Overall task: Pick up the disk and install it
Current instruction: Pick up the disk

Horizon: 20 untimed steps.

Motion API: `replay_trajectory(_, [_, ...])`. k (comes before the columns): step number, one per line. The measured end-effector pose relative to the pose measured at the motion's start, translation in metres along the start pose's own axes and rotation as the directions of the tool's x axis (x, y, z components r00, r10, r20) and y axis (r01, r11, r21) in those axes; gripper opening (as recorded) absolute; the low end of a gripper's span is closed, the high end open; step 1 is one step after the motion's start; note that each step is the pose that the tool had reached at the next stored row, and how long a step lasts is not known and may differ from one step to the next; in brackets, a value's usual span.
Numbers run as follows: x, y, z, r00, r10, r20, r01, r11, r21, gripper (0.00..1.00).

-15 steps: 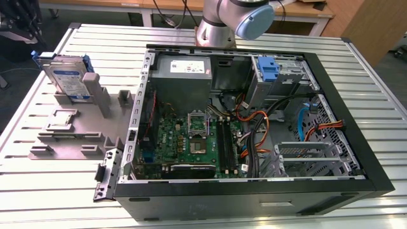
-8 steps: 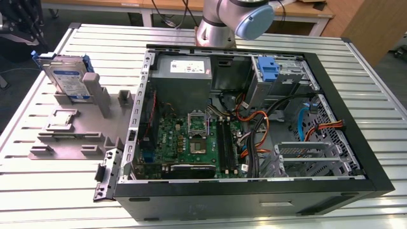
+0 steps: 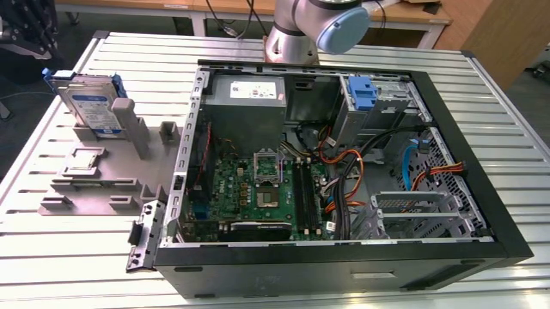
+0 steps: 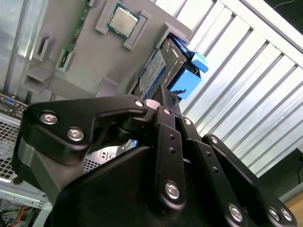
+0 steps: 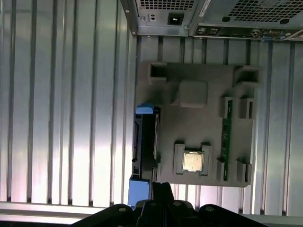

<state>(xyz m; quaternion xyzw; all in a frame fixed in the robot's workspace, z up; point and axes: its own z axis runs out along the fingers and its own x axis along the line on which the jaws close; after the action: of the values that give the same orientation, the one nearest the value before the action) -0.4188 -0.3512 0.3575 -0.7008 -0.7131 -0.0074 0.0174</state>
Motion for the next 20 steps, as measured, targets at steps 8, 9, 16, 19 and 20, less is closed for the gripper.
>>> replay_trajectory(8, [0.0058, -0.0032, 0.0044, 0.9998, 0.022, -0.0004, -0.022, 0.9998, -0.0007, 0.10])
replay_trajectory(9, [0.0063, -0.0031, 0.0050, 0.9996, 0.028, -0.0005, -0.028, 0.9996, -0.0008, 0.10])
replay_trajectory(16, [0.0086, -0.0070, 0.0099, 0.9995, 0.031, -0.0005, -0.031, 0.9995, -0.0003, 0.10])
replay_trajectory(19, [0.0107, -0.0078, 0.0112, 0.9995, 0.031, -0.0005, -0.031, 0.9995, -0.0002, 0.10])
replay_trajectory(20, [0.0117, -0.0080, 0.0115, 0.9995, 0.031, -0.0005, -0.031, 0.9995, -0.0001, 0.10])
